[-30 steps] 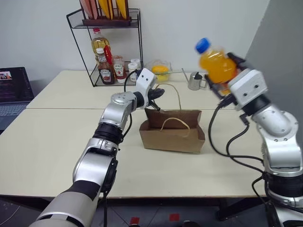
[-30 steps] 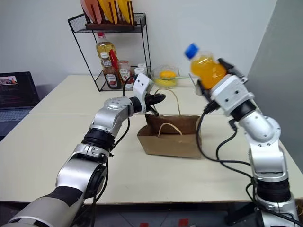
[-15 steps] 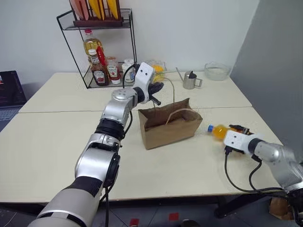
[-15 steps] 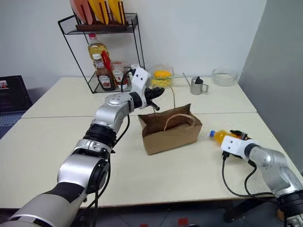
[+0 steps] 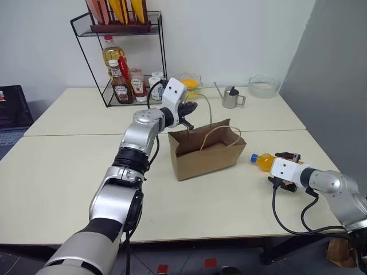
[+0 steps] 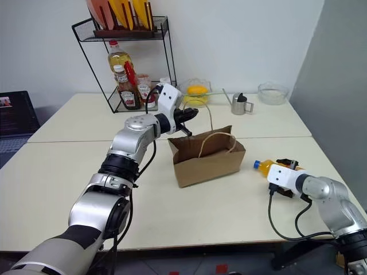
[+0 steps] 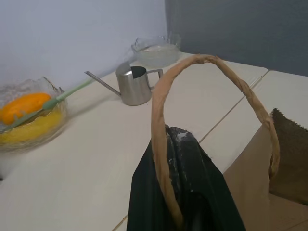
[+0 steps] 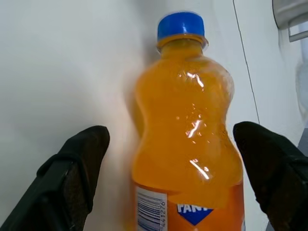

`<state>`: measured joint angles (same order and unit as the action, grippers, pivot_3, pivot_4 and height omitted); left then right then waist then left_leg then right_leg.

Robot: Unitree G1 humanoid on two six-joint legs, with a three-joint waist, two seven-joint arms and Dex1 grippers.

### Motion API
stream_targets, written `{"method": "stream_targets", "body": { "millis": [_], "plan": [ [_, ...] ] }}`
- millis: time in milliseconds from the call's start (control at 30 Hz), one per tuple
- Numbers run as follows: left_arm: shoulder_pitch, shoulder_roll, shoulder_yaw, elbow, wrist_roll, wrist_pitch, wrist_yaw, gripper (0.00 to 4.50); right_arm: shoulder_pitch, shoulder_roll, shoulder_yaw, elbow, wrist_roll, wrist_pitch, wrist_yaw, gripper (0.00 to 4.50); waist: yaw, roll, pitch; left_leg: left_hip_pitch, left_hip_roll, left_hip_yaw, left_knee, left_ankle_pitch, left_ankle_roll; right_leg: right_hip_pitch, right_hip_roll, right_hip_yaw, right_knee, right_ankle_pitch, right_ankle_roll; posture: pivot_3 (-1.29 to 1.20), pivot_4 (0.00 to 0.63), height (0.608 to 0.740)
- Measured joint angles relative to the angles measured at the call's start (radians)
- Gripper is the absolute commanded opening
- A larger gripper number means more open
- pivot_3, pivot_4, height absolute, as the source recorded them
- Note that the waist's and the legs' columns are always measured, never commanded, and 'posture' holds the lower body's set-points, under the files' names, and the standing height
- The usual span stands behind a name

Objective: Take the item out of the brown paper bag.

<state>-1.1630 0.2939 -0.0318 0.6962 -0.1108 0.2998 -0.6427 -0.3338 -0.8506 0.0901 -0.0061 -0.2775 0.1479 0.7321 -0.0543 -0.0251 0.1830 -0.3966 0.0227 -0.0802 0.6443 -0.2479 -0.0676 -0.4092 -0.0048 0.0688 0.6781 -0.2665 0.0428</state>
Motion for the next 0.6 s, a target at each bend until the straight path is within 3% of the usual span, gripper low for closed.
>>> {"method": "stream_targets", "body": {
  "millis": [100, 200, 433, 533, 600],
  "plan": [
    [0.019, 0.009, 0.004, -0.03, -0.015, 0.04, -0.021, 0.51, -0.021, 0.016, -0.055, -0.094, 0.061, 0.047, 0.007, 4.5, -0.002, 0.0, 0.0, 0.0, 0.0, 0.0, 0.0, 0.0, 0.0, 0.0, 0.0, 0.0, 0.0, 0.0, 0.0, 0.0, 0.15, 0.74],
    [0.056, 0.047, 0.025, -0.159, -0.099, 0.172, -0.111, 1.33, -0.091, 0.084, -0.107, -0.186, 0.155, 0.119, 0.006, 4.5, -0.006, 0.0, 0.0, 0.0, 0.002, 0.0, 0.0, 0.0, 0.0, 0.0, 0.001, 0.0, 0.0, 0.0, 0.0, 0.0, 0.15, 0.74],
    [0.178, 0.18, 0.086, -0.461, -0.253, 0.485, -0.193, 3.56, -0.191, 0.199, -0.109, -0.273, 0.311, 0.26, 0.009, 4.5, -0.002, 0.0, 0.0, 0.0, 0.002, -0.001, 0.001, 0.0, 0.0, 0.0, 0.001, -0.001, 0.001, 0.0, 0.0, 0.0, 0.15, 0.74],
    [0.274, 0.224, 0.194, -0.596, -0.354, 0.64, -0.152, 4.45, -0.2, 0.22, -0.111, -0.291, 0.375, 0.317, 0.012, 4.5, -0.001, 0.0, 0.0, 0.0, 0.003, -0.002, 0.001, 0.0, 0.0, 0.001, 0.001, -0.002, 0.001, 0.0, 0.0, 0.0, 0.15, 0.74],
    [0.339, 0.248, 0.28, -0.693, -0.4, 0.703, -0.111, 4.45, -0.186, 0.24, -0.121, -0.308, 0.409, 0.353, 0.004, 4.5, -0.001, 0.0, 0.0, 0.0, 0.003, -0.002, 0.001, 0.0, 0.0, 0.001, 0.001, -0.002, 0.001, 0.0, 0.0, 0.0, 0.15, 0.74]
  ]
}}
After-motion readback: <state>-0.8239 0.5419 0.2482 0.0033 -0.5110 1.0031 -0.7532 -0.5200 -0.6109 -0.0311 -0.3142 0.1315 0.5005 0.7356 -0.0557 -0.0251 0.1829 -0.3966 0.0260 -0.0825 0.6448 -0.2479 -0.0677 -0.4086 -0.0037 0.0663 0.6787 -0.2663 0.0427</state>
